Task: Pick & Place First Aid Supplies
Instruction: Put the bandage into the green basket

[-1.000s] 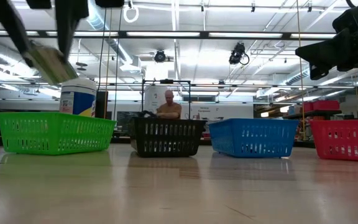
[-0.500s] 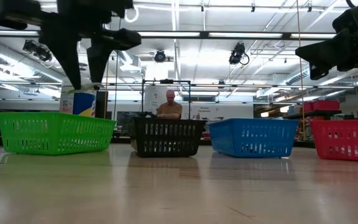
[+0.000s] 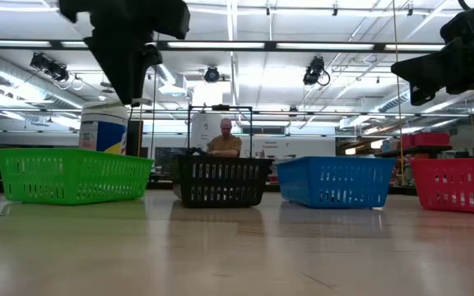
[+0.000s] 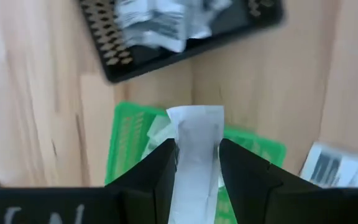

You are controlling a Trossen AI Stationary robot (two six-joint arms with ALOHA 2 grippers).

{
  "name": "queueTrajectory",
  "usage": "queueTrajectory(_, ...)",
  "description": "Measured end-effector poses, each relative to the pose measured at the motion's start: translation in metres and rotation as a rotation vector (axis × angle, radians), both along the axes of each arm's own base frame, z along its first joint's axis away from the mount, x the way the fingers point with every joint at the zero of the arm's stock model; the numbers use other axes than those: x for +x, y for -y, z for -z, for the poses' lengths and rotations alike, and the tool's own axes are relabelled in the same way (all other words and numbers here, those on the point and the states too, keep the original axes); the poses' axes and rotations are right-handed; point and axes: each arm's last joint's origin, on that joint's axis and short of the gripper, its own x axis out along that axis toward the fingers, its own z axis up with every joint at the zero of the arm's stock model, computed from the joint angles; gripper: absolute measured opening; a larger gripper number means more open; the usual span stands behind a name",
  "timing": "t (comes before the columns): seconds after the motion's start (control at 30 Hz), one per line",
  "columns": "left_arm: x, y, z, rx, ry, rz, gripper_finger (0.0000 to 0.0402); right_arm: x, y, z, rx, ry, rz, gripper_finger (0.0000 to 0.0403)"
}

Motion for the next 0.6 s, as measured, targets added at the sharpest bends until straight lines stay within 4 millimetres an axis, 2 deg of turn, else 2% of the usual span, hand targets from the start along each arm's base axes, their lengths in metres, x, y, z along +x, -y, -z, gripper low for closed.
queueTrajectory(0.13,-0.002,-0.008,-0.003,-0.036,0.025,-0.210,0.0133,0.000,0.000,0.000,0.000,-0.001,0.000,0.0023)
queueTrajectory(0.33,-0.004,-0.019,-0.001,-0.053,0.004,-0.364,0.0133,0.000,0.000,0.000,0.000,0.000,0.000,0.0023)
queueTrajectory(0.6,-0.016,-0.024,0.027,-0.116,-0.096,-0.507,0.0133,0.000,0.000,0.000,0.000,0.000,0.000,0.0023)
